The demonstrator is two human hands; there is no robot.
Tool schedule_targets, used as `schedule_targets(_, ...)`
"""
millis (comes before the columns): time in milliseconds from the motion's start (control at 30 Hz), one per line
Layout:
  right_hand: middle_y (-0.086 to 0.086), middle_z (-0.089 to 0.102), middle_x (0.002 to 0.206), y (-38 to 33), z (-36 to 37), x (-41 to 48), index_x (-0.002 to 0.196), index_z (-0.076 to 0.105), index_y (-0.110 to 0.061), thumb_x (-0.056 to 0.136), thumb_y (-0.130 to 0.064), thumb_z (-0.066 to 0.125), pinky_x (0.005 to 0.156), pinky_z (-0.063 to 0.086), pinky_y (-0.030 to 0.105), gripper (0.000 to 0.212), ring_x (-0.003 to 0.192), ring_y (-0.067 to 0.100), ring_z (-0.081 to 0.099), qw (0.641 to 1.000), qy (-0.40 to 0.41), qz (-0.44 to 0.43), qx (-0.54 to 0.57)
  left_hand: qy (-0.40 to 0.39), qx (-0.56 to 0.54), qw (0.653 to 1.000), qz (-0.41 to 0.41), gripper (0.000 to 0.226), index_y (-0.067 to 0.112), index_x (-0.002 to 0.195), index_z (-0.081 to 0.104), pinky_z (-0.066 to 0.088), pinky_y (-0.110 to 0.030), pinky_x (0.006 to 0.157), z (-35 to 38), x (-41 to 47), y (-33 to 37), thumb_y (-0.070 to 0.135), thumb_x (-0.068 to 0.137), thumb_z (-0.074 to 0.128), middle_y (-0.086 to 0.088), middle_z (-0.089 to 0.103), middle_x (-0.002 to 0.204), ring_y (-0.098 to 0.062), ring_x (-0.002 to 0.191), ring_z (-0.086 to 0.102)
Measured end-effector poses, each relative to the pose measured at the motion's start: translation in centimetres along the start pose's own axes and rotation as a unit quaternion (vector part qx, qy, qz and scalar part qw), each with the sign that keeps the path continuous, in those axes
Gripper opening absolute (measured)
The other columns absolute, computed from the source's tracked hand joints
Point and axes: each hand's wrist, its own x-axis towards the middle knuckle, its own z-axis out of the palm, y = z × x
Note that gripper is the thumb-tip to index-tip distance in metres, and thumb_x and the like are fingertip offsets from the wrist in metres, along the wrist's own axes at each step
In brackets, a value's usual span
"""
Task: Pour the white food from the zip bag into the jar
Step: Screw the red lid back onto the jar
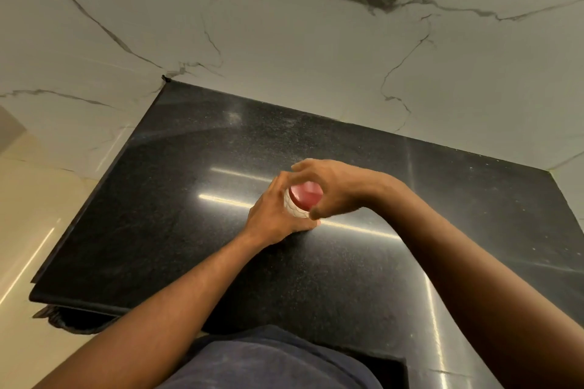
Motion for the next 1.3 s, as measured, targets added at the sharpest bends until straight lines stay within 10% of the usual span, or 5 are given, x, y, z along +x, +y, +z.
schedule_targets(367, 0.003, 0.052, 0.054, 0.1, 2.8, 3.4, 0.057, 0.049, -0.016, 0.093, -0.078, 0.031, 0.044, 0.028, 0.026, 0.074, 0.046, 0.018, 0.047, 0.934, 0.205, 0.248, -0.155, 0.002, -0.007, 1.000, 0.005, 0.096, 0.074, 0.127, 0.031, 0.051, -0.030, 0.085, -0.5, -0.3, 0.7, 0.061, 0.055, 0.092, 0.030, 0.054, 0.126, -0.001, 0.111, 0.057)
schedule_targets(600, 0.007, 0.049, 0.151, 0.6, 2.2, 1.0, 0.157, 0.031, -0.036, 0.086, -0.067, 0.062, 0.083, 0.053, 0.036, 0.084, 0.114, 0.029, 0.064, 0.992, 0.069, 0.078, -0.075, -0.010, 0.019, 1.000, 0.004, 0.100, 0.049, 0.136, 0.037, 0.058, -0.040, 0.093, -0.4, 0.0, 0.3, 0.060, 0.054, 0.093, 0.017, 0.056, 0.133, -0.010, 0.119, 0.060)
schedule_targets(733, 0.004, 0.058, 0.137, 0.2, 2.3, 0.1, 0.155, 0.037, -0.038, 0.076, -0.037, 0.080, 0.071, 0.052, 0.029, 0.090, 0.101, 0.022, 0.064, 0.986, 0.084, 0.040, -0.139, 0.003, 0.020, 1.000, -0.002, 0.098, 0.048, 0.131, 0.038, 0.058, -0.032, 0.088, 0.0, 0.1, 0.1, 0.063, 0.051, 0.093, 0.023, 0.056, 0.126, -0.004, 0.110, 0.061)
schedule_targets(1033, 0.000, 0.049, 0.050, 0.2, 4.1, 2.3, 0.054, 0.050, -0.016, 0.081, -0.088, 0.034, 0.046, 0.032, 0.025, 0.079, 0.049, 0.019, 0.052, 0.936, 0.232, 0.233, -0.125, 0.022, 0.026, 0.999, -0.007, 0.088, 0.057, 0.117, 0.034, 0.057, -0.031, 0.078, 0.0, -0.1, 0.6, 0.066, 0.051, 0.092, 0.026, 0.056, 0.117, 0.007, 0.099, 0.057)
schedule_targets(1300, 0.003, 0.052, 0.140, 1.4, 3.4, 0.3, 0.155, 0.029, -0.041, 0.078, -0.068, 0.064, 0.073, 0.048, 0.032, 0.088, 0.107, 0.024, 0.061, 0.989, 0.102, 0.045, -0.095, -0.022, 0.000, 1.000, 0.002, 0.100, 0.045, 0.137, 0.039, 0.059, -0.048, 0.097, -0.9, 0.2, 0.3, 0.057, 0.056, 0.095, 0.016, 0.056, 0.136, -0.010, 0.121, 0.061)
